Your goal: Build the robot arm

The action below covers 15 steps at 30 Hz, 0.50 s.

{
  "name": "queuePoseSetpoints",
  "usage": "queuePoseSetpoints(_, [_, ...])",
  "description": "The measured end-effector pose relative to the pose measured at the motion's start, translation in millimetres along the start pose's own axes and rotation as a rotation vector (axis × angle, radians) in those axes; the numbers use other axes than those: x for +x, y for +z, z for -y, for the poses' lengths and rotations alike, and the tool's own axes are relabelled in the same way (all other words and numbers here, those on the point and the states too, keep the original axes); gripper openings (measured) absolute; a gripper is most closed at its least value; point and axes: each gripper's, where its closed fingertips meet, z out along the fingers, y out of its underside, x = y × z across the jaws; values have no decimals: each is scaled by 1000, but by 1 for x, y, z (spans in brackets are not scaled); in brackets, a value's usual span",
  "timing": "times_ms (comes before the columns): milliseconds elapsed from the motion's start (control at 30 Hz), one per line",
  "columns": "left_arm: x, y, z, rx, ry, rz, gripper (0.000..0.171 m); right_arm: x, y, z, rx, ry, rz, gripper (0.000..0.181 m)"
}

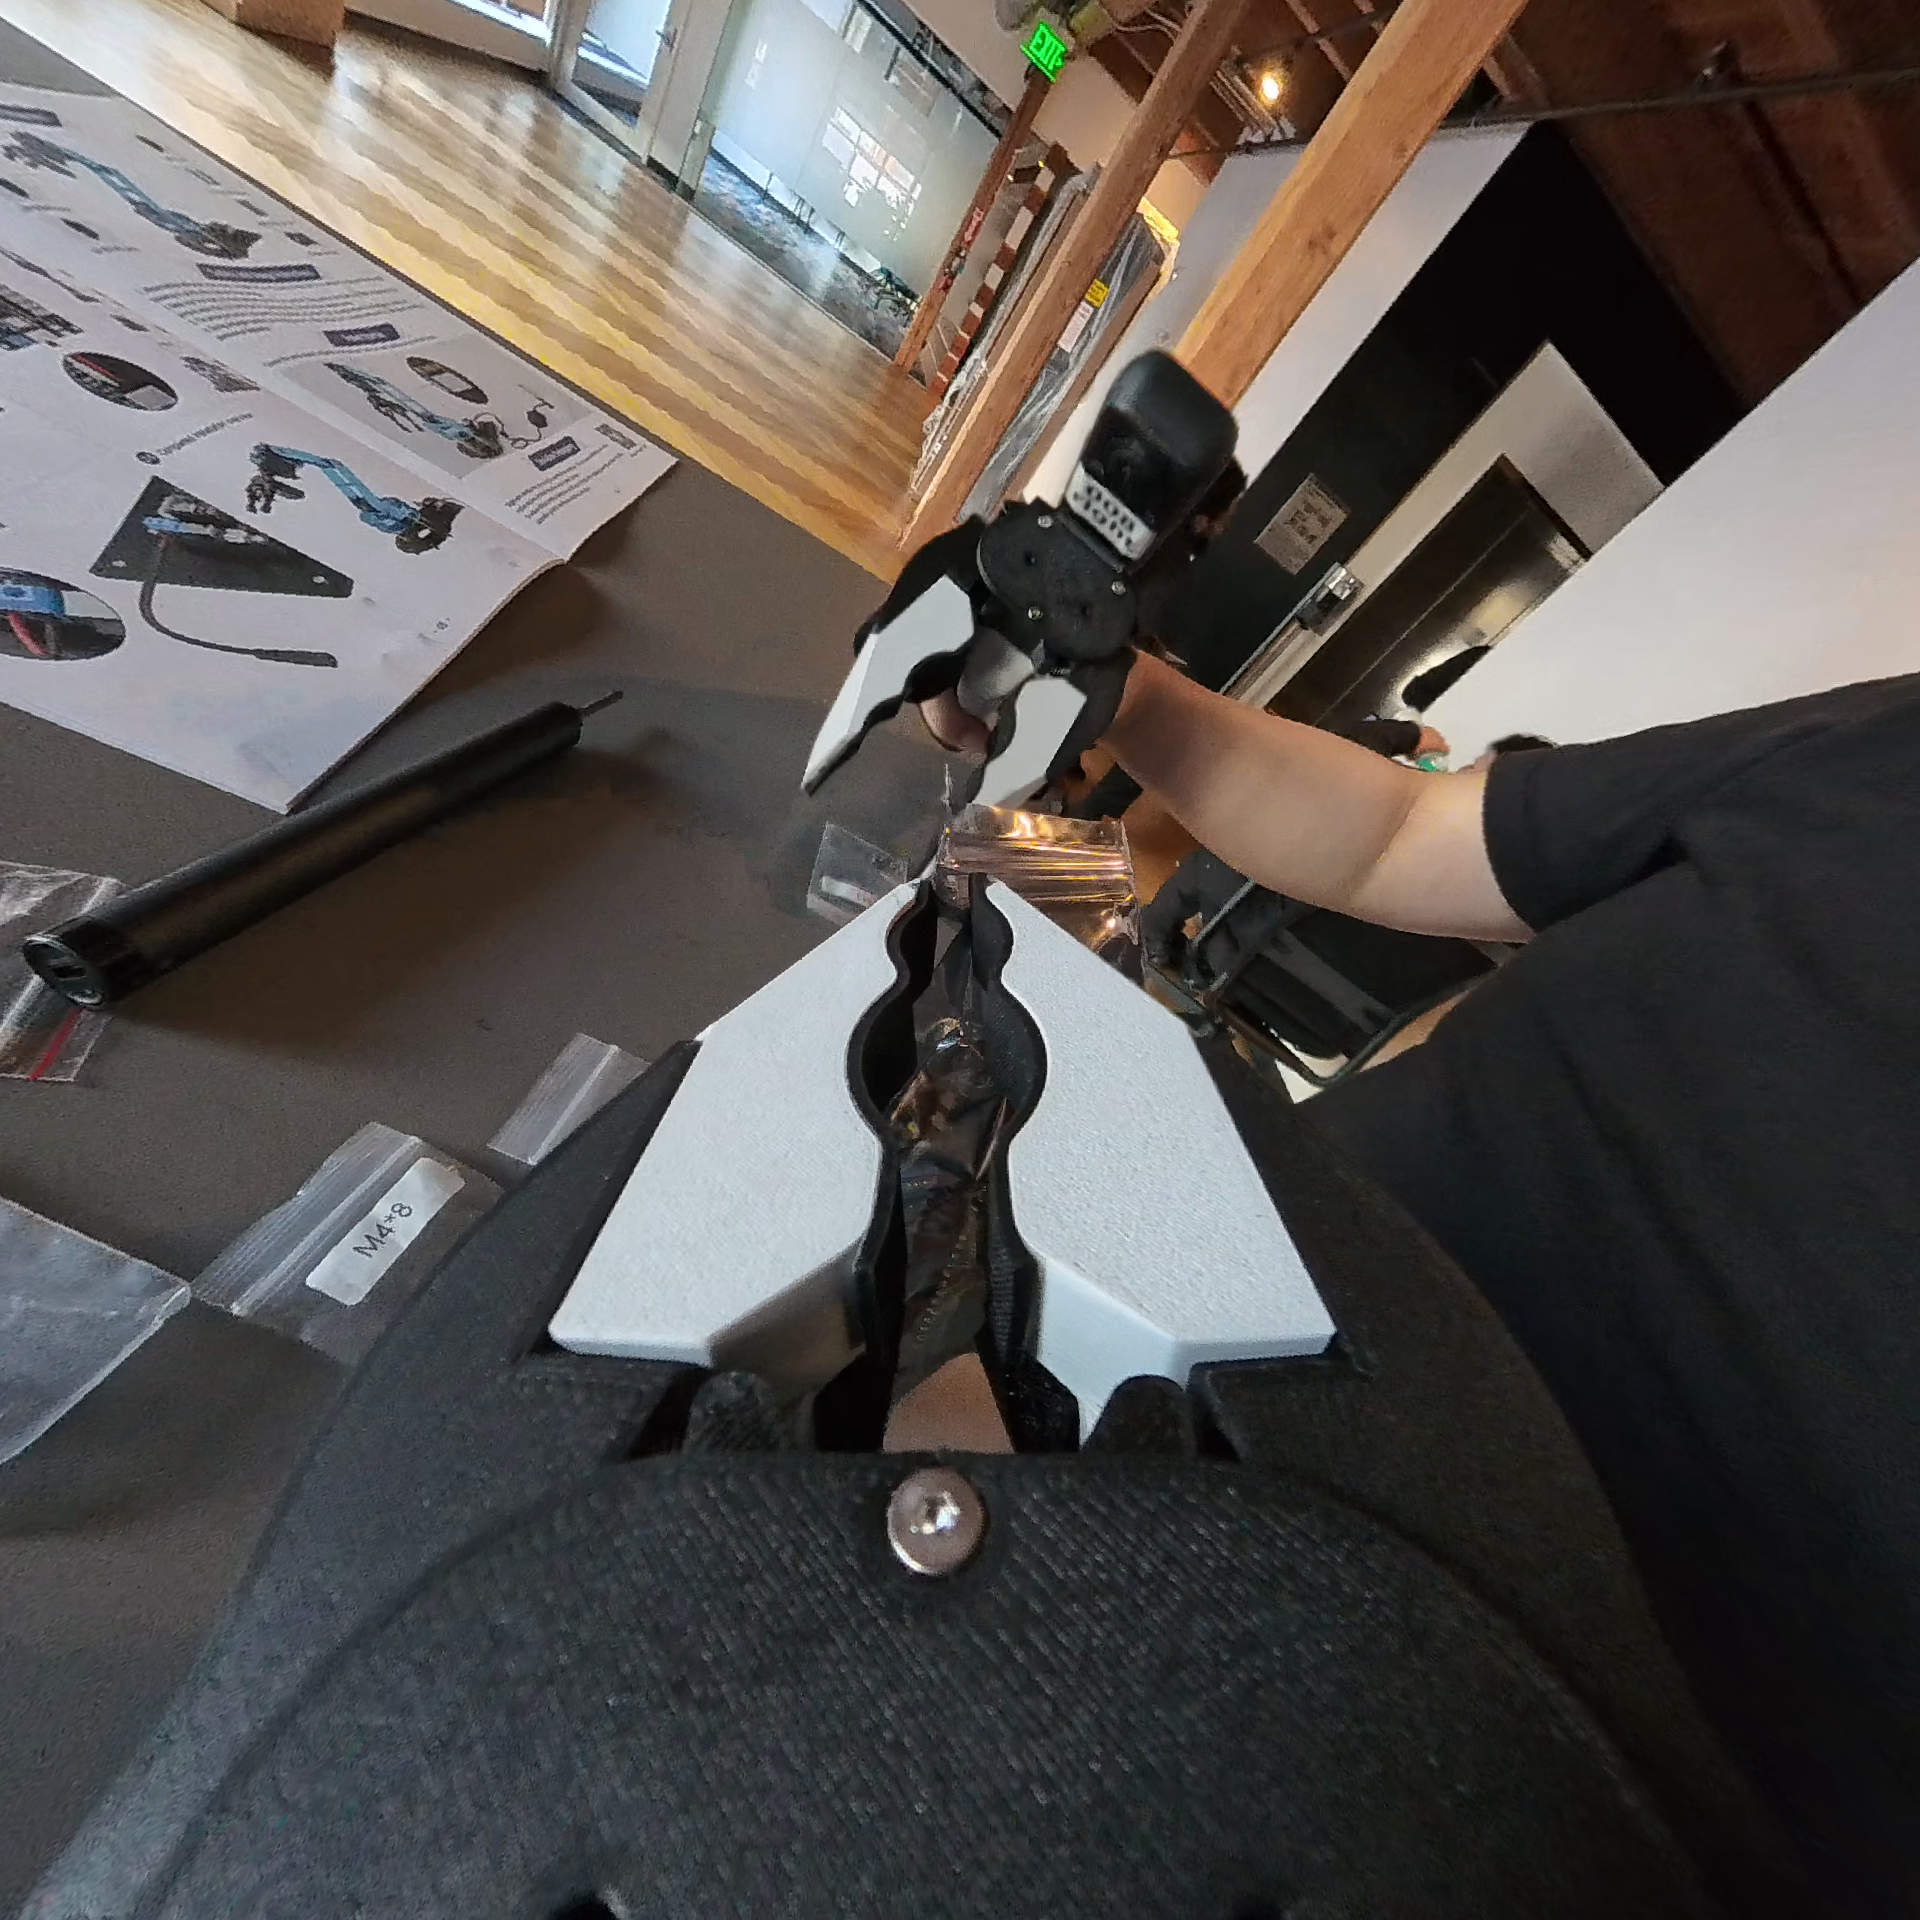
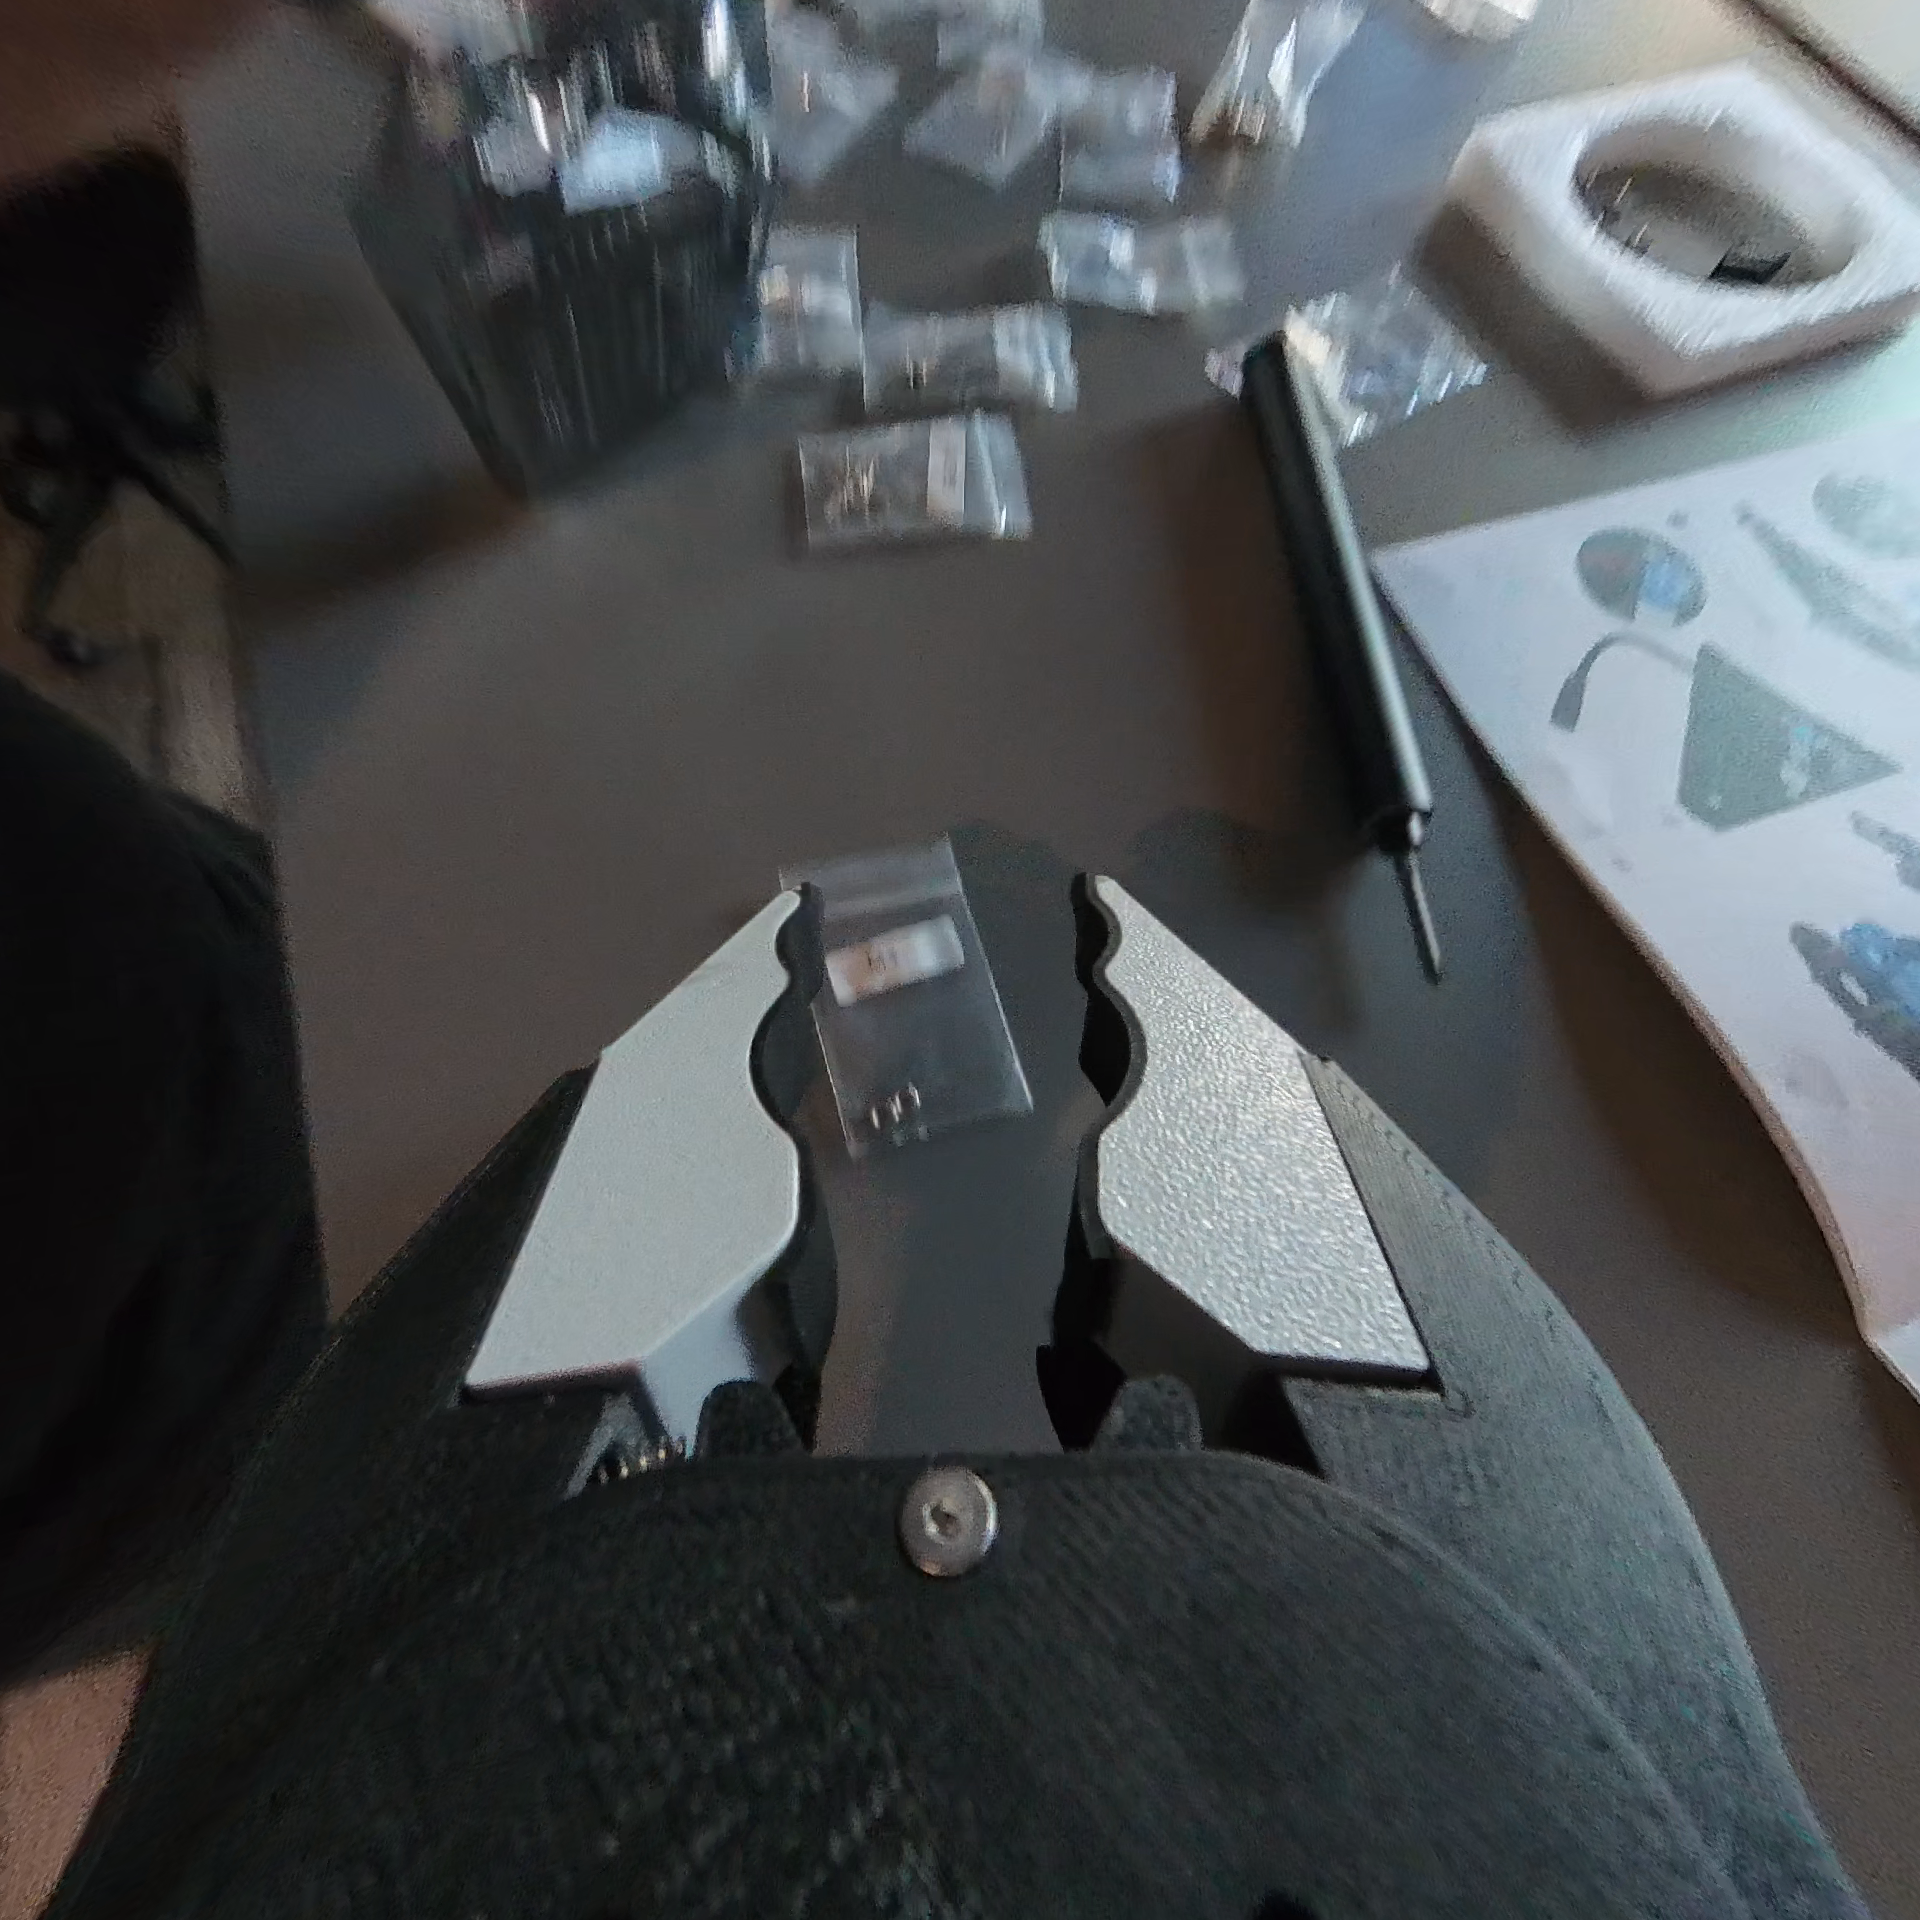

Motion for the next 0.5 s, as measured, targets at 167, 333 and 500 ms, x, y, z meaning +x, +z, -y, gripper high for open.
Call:
queuePoseSetpoints(167, [9,5,3,1,45,-26,4,-26,-19,94,311,492,425,28])
queuePoseSetpoints(333, [29,11,7,23,135,-102,4,-32,-11,129,388,821,724,8])
queuePoseSetpoints(500, [39,12,3,41,207,-120,4,-55,-4,143,425,963,943,7])
